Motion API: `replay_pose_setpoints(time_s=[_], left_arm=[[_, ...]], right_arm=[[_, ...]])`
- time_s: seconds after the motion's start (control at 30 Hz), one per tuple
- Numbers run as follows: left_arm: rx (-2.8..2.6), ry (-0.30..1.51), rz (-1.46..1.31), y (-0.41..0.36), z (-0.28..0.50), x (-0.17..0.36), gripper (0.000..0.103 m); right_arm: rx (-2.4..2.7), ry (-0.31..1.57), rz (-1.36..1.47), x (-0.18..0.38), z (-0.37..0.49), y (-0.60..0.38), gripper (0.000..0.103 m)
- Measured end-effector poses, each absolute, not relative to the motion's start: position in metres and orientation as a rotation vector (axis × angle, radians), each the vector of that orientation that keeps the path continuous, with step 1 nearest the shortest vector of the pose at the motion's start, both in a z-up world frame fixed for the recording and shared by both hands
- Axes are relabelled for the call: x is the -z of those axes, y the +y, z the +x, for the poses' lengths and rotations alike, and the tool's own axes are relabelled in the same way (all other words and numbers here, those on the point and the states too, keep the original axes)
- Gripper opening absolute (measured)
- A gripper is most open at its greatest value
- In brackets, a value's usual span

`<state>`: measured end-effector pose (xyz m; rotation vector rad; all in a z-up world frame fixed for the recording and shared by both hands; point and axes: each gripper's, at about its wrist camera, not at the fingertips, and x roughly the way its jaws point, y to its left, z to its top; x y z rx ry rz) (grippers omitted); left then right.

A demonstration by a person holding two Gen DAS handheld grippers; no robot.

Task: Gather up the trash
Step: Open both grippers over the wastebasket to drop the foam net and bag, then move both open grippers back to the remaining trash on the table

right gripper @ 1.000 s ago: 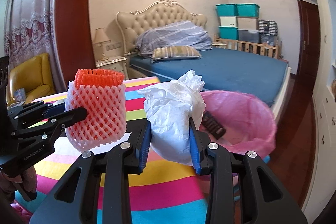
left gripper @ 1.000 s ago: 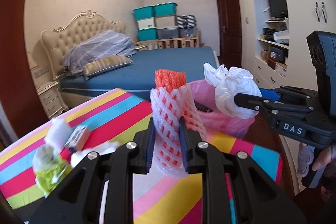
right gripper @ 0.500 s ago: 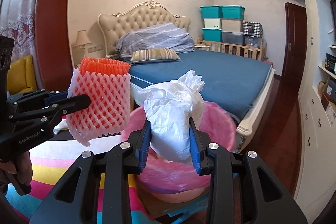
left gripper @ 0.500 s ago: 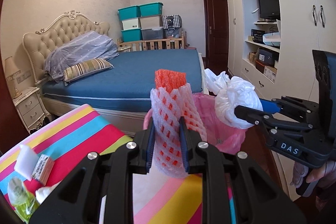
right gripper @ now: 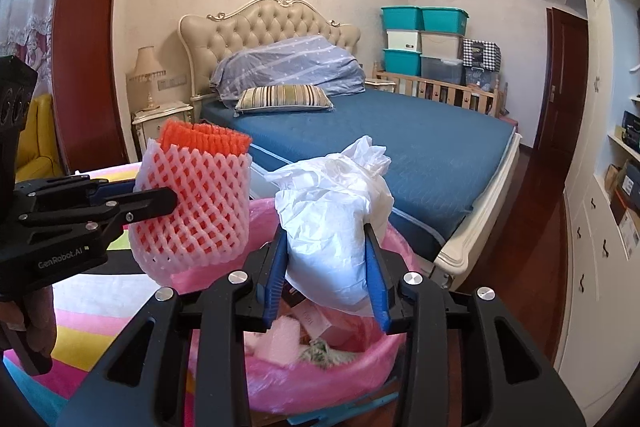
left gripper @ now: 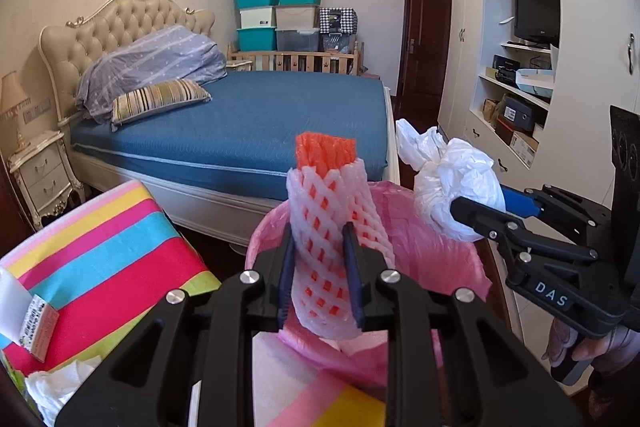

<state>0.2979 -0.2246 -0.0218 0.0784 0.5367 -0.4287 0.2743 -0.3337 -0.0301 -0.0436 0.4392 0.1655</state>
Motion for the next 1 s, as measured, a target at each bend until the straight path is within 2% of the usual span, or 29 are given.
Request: replay_pose_setpoints(time_s=[0.03,0.07,0.1,0.13,0.3,0.47,0.67,0.87,1.0], left_arm=[[0.431,0.545,0.071,-0.225,0.303,0.026,0.028],[0.433,0.551,0.069,-0.228,0.305,0.029,0.041],[0.432,0.557,0.066,-0.229,0.309,0.034,0.049],[0.410,0.551,0.066,-0.228,0.309,0.038,0.062],[0.361,0.522,0.077,-0.208,0.299,0.041,0.073],[0.296,0.451,0.132,-0.178,0.269,0.033,0.092],[0.235,0.374,0.208,-0.143,0.233,0.017,0.098],[0.166,0.350,0.242,-0.099,0.197,0.009,0.098],[0.098,0.348,0.238,-0.055,0.176,0.010,0.098]], right_arm=[[-0.177,0.442,-0.042,0.032,0.279,-0.336,0.040],[-0.180,0.443,-0.039,0.034,0.284,-0.337,0.050],[-0.151,0.435,-0.038,0.038,0.289,-0.340,0.071],[-0.139,0.430,-0.033,0.040,0.291,-0.343,0.075],[-0.121,0.411,0.013,0.041,0.283,-0.355,0.075],[-0.136,0.377,0.008,0.033,0.252,-0.343,0.075],[-0.179,0.377,-0.010,0.030,0.224,-0.311,0.075],[-0.235,0.375,0.000,0.027,0.209,-0.257,0.076],[-0.280,0.399,0.023,0.029,0.206,-0.212,0.080]])
